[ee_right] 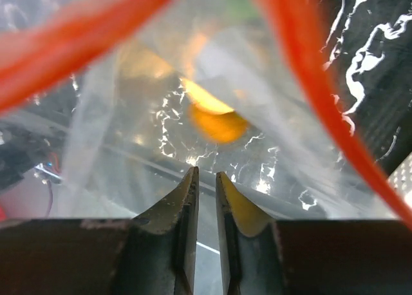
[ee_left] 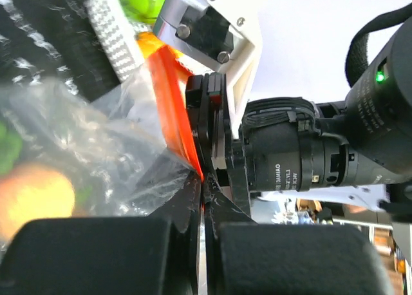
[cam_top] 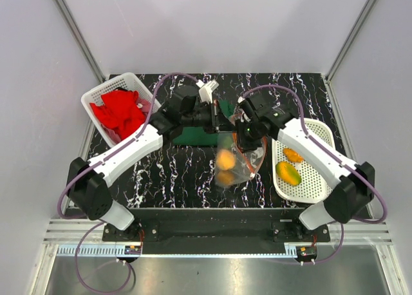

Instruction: Open the zip-top bag and remove the fake food

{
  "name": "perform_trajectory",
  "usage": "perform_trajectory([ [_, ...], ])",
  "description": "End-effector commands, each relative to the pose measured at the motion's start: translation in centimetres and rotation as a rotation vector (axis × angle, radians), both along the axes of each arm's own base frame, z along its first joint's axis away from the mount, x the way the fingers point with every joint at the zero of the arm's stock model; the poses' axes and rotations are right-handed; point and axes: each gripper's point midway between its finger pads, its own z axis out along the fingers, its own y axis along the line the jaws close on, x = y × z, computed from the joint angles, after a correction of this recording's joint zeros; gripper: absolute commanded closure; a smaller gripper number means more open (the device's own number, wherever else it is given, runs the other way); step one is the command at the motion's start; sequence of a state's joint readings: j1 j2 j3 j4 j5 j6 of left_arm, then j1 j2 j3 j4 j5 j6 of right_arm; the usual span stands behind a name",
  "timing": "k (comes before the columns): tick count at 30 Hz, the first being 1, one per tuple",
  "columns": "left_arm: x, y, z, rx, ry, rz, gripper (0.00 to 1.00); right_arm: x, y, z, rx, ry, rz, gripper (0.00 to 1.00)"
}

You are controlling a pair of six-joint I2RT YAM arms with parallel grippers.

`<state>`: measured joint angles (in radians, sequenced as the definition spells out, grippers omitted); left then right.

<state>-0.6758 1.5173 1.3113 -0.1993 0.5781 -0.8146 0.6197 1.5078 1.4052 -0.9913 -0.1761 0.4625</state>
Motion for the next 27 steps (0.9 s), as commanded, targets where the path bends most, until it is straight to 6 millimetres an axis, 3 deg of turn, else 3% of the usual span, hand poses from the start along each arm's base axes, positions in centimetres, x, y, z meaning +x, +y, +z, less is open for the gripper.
perform_trajectory([
  [1,-0.3,-0.4,3.8,-0.100,-0.082,-0.023,1.00,-0.7,-0.4,0.4,0.008,-0.020,0.008,0.75],
  [5,-0.4,2.3,-0.6,-0.020,-0.021,0.044,1.00,-0.6,0.3,-2.0,0.022,0.013,0.005,0.71],
  [11,0.1,5.2,-4.2,0.057,0.019,0.100,1.00,0.7,0.9,-4.6,-0.016,0.025,0.018,0.62],
  [16,0.3,5.7,-4.1,0.084,-0.015,0.115,1.00,1.3,1.3,-6.3,-0.037,0.042,0.044,0.57],
  [20,0.7,5.8,-3.3,0.096,-0.049,0.122,1.00,1.4,0.6,-7.8,-0.089,0.057,0.027,0.46],
  [24,1.0,5.7,-2.0,0.095,-0.075,0.116,1.00,2.1,0.3,-8.1,-0.108,0.024,0.031,0.38],
  [27,1.0,5.5,-2.1,0.093,-0.069,0.106,1.00,2.9,0.8,-8.7,-0.091,-0.013,0.045,0.34],
])
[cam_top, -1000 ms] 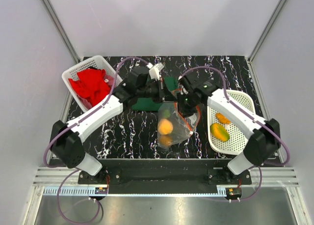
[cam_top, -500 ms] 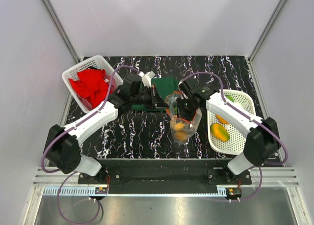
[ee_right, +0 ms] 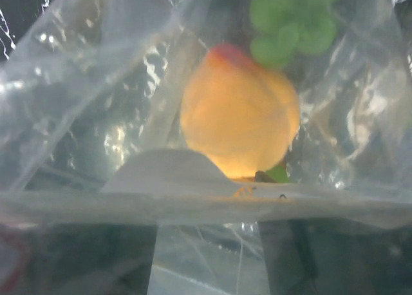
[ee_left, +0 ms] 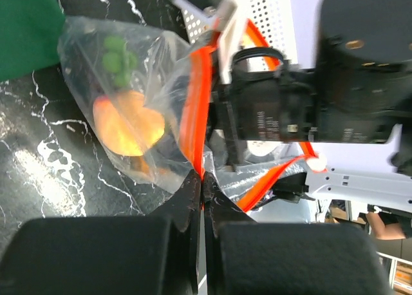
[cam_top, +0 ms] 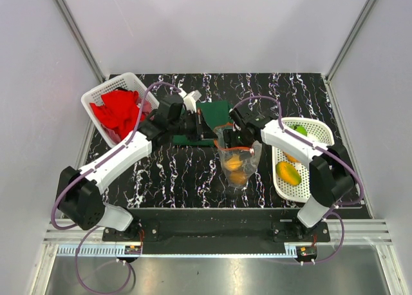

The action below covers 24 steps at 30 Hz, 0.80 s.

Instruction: Open the zip-top bag and remove the fake food

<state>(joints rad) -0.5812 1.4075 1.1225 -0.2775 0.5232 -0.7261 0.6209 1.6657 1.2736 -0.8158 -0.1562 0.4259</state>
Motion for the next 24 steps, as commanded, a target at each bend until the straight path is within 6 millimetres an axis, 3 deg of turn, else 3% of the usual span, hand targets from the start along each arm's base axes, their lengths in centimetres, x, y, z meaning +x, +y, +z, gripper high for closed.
perform_trajectory([
  [1,0.7,-0.3,3.2,-0.038,-0.099,-0.011,1.00,1.9,0.7,-0.6,0.009,-0.097,0.028,0.32],
  [10,0.1,0.1,-0.2,0.009,-0.049,-0.027,1.00,2.9,0.2,-5.6,-0.065,-0.081,0.031,0.21],
  [19,-0.2,0.9,-1.1,0.028,-0.051,-0.020,1.00,3.5,1.0,-6.6,-0.037,-0.107,0.050,0.19],
  [20,-0.2,1.0,-1.2,0.028,-0.043,-0.018,1.00,3.4,1.2,-6.6,-0.023,-0.105,0.057,0.21],
  [22,-0.3,1.2,-1.2,0.020,-0.035,-0.007,1.00,3.4,1.5,-6.4,-0.006,-0.100,0.057,0.35],
  [24,-0.2,1.3,-1.0,0.016,-0.046,0.000,1.00,2.9,2.2,-5.0,0.043,-0.101,0.073,0.45],
])
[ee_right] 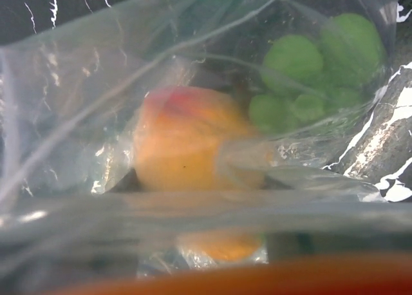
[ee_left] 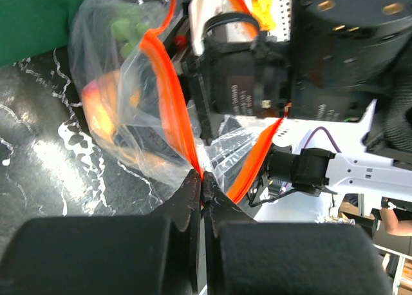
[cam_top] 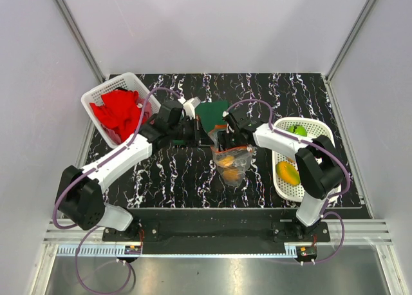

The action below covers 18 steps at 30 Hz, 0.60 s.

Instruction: Open the zip-top bag and remove the fake food

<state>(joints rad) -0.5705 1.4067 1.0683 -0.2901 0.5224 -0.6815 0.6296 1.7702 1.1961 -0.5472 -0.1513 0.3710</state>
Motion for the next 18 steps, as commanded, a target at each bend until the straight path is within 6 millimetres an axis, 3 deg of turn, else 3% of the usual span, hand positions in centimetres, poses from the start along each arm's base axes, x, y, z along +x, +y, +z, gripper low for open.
perform_trajectory([
  [1,0.2,0.3,1.6,-0.036,-0.067,0.009,1.00,-0.1,0.2,0.1,0.026,-0.007,0.004,0.55],
  [4,0.0,0.7,2.0,-0.031,-0.079,0.012,1.00,-0.9,0.6,3.1,0.092,-0.019,-0.001,0.77],
  [8,-0.4,1.0,2.1,-0.027,-0.078,0.016,1.00,-2.2,0.0,6.4,0.092,-0.027,-0.001,0.89],
  [18,-0.4,2.1,2.4,0.041,-0.122,0.017,1.00,-3.4,-1.4,15.3,0.120,-0.162,-0.005,0.94],
])
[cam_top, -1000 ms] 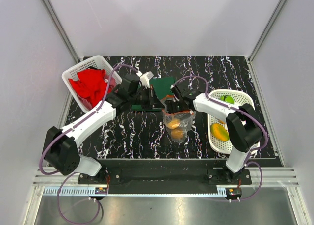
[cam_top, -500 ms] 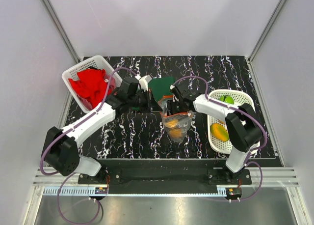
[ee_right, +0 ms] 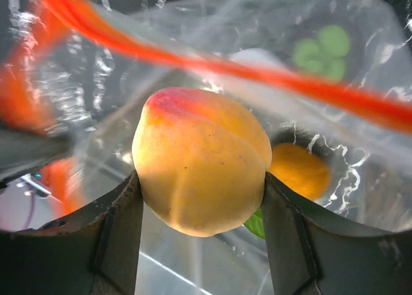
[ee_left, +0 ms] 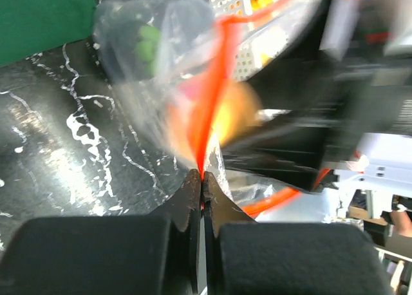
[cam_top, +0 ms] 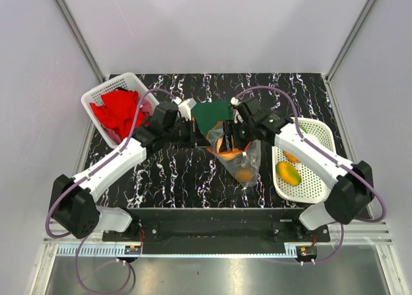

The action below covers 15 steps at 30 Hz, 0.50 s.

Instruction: Open the zip-top bag and remove the fake food

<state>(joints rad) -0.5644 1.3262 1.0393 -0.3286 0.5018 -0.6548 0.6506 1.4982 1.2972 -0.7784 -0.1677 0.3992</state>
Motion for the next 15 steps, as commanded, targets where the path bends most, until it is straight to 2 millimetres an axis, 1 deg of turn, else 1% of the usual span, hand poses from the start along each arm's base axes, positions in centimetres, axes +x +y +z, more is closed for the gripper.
perform_trajectory([
  [1,0.5,0.8,1.5,0.034,-0.088,0.005,1.00,-0.7,-0.9,4.6,0.021,-0.071,-0.015,0.94],
  [2,0.4,1.0,1.5,0.044,-0.090,0.001,1.00,-0.9,-0.9,5.4,0.039,-0.084,-0.015,0.95],
  [5,0.2,1.3,1.6,0.055,-0.094,0.000,1.00,-1.3,-1.0,6.0,0.062,-0.099,-0.008,0.95],
  [8,-0.5,1.0,2.2,0.024,-0.070,-0.017,1.00,-1.1,-1.4,6.4,0.064,-0.128,-0.030,0.96],
  [10,-0.8,0.7,2.8,-0.001,-0.050,-0.014,1.00,-1.0,-0.8,7.2,0.104,-0.139,-0.022,0.95],
  [11,-0.9,0.5,3.1,-0.009,-0.049,-0.017,1.00,-1.0,-0.4,7.2,0.121,-0.126,-0.027,0.95],
  [12,-0.9,0.2,4.1,-0.021,-0.065,-0.018,1.00,-0.9,0.0,7.4,0.135,-0.116,-0.031,0.95],
  [13,-1.2,-0.4,4.5,-0.026,-0.075,-0.033,1.00,-0.6,0.2,6.8,0.130,-0.095,-0.045,0.95],
  [15,-1.2,-1.2,5.5,-0.030,-0.099,-0.039,1.00,-0.1,0.6,6.4,0.139,-0.059,-0.112,0.94],
])
